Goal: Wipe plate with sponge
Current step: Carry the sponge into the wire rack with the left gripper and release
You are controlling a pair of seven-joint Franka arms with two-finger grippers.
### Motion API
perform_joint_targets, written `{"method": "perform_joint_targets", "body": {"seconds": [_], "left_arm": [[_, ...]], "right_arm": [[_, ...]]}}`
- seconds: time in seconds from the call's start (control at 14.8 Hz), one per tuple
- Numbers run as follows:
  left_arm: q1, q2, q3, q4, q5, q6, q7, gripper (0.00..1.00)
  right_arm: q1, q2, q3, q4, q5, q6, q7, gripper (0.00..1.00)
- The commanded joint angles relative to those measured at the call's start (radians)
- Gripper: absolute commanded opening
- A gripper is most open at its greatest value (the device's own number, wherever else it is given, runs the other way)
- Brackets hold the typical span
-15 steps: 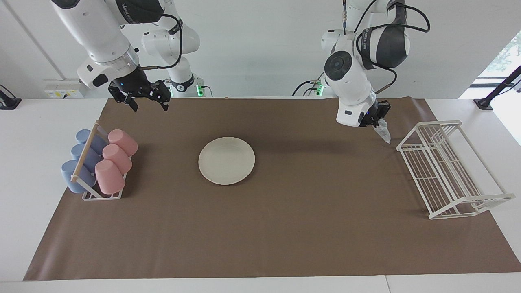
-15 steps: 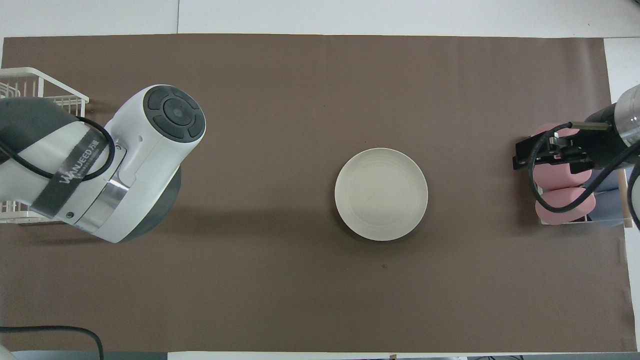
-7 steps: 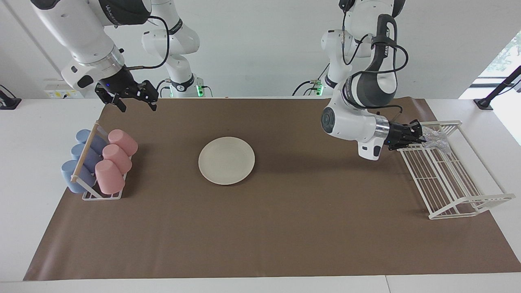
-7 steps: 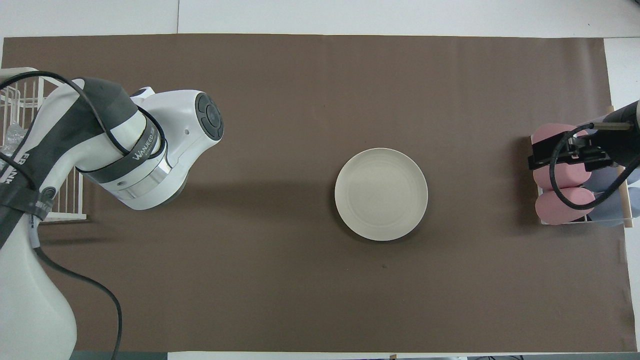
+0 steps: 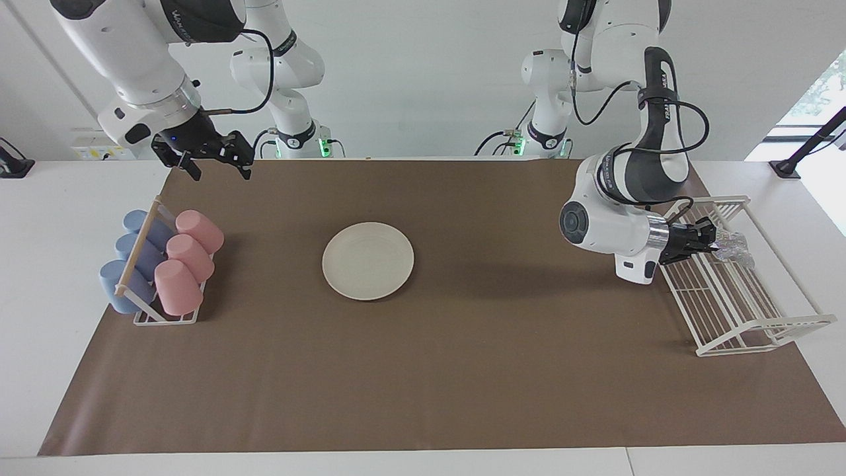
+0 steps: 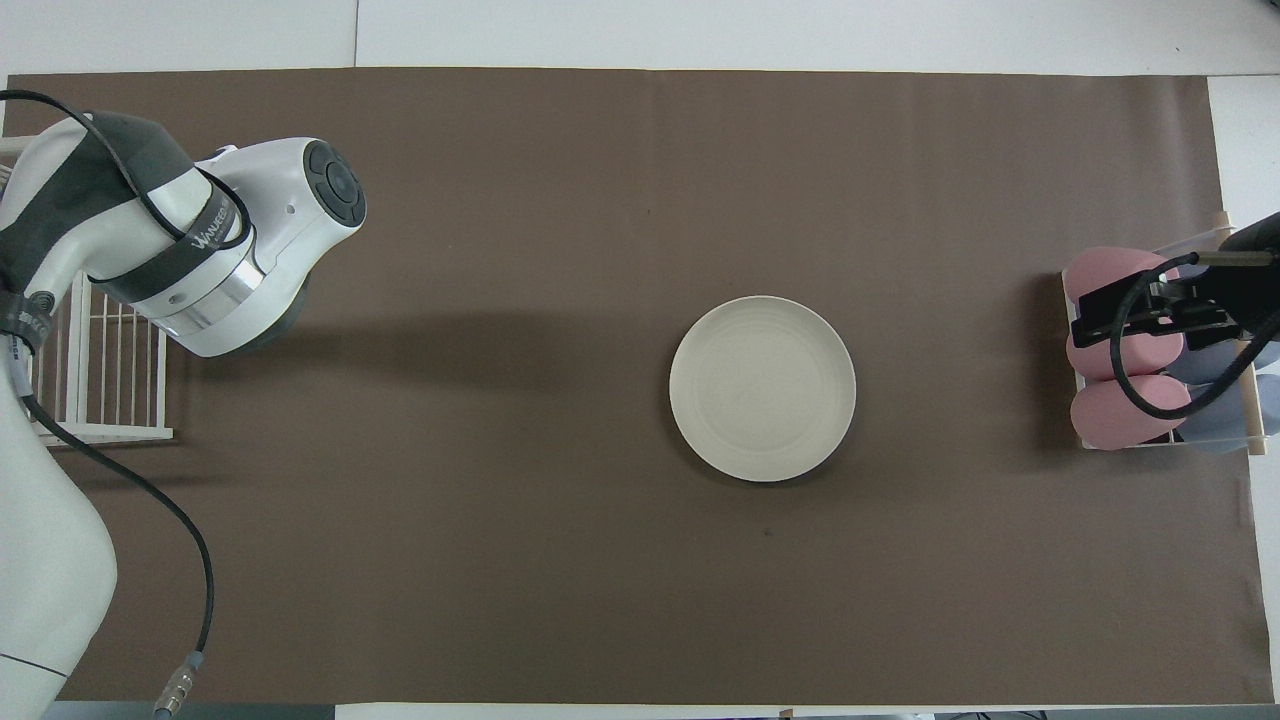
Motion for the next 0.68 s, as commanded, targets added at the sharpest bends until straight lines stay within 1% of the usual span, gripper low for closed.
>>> {"method": "perform_joint_targets", "body": {"seconds": [0.0, 0.2, 0.54, 0.61], "left_arm": [[0.012, 0.002, -0.007, -0.005, -0.037, 0.029, -0.066, 0.00], [0.027, 0.001, -0.007, -0.019, -0.058, 0.067, -0.092, 0.00], [0.036, 0.001, -0.007, -0.017, -0.080, 0.086, -0.109, 0.00], [0.038, 0.001, -0.007, -0.017, -0.080, 0.089, -0.109, 0.08]], "right_arm": [[-0.016, -0.007, 0.007, -0.022, -0.021, 0.021, -0.008, 1.00], [-0.017, 0.001, -0.015, -0.007, -0.021, 0.017, -0.019, 1.00], [-0.016, 0.001, -0.013, 0.001, -0.022, 0.020, -0.023, 1.00], [-0.014, 0.000, -0.013, 0.001, -0.021, 0.018, -0.023, 1.00]]}}
